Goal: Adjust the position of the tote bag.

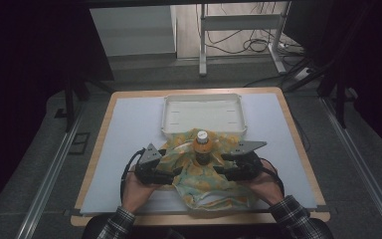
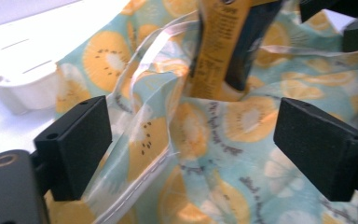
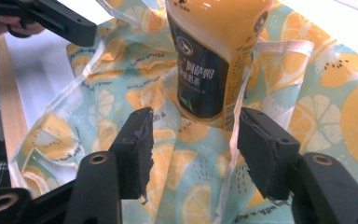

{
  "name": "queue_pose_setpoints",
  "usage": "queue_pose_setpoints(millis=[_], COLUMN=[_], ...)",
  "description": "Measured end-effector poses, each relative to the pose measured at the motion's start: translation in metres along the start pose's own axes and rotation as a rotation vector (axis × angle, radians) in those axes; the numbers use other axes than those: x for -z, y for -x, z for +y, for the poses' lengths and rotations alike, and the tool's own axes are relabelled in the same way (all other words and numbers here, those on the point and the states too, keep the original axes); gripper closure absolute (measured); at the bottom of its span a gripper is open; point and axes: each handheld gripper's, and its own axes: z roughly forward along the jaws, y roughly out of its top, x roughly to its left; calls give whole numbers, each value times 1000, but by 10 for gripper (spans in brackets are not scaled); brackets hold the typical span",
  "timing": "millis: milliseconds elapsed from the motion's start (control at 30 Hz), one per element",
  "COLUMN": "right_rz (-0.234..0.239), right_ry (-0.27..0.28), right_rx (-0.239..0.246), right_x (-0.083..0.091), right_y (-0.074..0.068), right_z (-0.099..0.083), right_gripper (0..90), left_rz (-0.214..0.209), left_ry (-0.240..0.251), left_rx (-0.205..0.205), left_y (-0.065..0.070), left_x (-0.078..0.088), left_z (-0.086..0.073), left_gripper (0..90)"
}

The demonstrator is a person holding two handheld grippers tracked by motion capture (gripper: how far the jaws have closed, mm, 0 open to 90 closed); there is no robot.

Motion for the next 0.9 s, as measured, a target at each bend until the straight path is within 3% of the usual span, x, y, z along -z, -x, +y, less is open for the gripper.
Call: queue_pose_setpoints(millis=[200,433,600,900], right_rz=[15,5,-6,-48], right_ry=[25,57,76,116], right_rx=[-8,-10,-6,-4], right_x=[-1,-4,-7,-15], right_y=[-2,-2,-4,-7], right_z=[5,8,11,18], right_gripper=[423,360,319,270], left_rz=[19,-4,4,13], left_ry=[26,78,74,40], left_rx=[16,22,15,34], left_y=[-3,-8,-7,-6], left_x=[0,-1,-1,9], left_z=[4,11,15,3], left_gripper=[88,77,71,75])
